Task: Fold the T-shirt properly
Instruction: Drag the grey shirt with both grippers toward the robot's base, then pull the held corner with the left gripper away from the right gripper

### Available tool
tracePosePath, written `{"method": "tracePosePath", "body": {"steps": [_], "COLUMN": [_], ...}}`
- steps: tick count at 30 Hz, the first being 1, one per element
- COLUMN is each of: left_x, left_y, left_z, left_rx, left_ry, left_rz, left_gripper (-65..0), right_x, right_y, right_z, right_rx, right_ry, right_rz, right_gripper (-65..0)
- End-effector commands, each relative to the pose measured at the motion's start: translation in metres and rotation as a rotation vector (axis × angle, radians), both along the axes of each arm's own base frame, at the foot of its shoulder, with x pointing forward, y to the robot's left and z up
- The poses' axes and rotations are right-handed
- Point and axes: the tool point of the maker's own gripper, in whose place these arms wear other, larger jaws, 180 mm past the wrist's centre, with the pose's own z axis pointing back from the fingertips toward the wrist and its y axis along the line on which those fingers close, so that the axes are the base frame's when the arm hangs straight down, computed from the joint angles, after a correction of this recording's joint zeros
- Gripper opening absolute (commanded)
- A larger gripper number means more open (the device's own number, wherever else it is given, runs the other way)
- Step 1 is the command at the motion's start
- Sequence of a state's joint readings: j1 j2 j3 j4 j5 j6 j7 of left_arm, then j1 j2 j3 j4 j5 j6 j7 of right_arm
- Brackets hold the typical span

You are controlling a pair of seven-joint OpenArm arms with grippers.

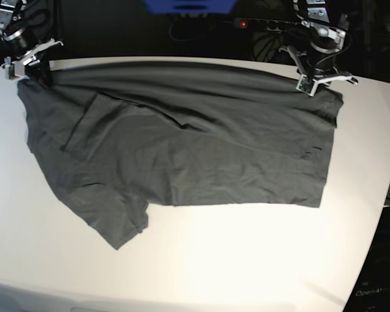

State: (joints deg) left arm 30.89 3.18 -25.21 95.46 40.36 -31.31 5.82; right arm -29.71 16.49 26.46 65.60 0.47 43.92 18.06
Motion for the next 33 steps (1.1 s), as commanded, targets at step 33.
{"method": "tracePosePath", "body": {"steps": [33], "left_x": [-0.078], "left_y": [-0.036], "left_z": [-0.033], "left_rx": [-0.134], "left_ry": [0.305], "left_rz": [0.038], "left_gripper": [-61.5], "right_x": [-0.131], "right_y": [-0.021], "right_z": [-0.077], "right_rx": [-0.223], "right_ry": [0.711], "right_rz": [0.063], "right_gripper": [-64.6]}}
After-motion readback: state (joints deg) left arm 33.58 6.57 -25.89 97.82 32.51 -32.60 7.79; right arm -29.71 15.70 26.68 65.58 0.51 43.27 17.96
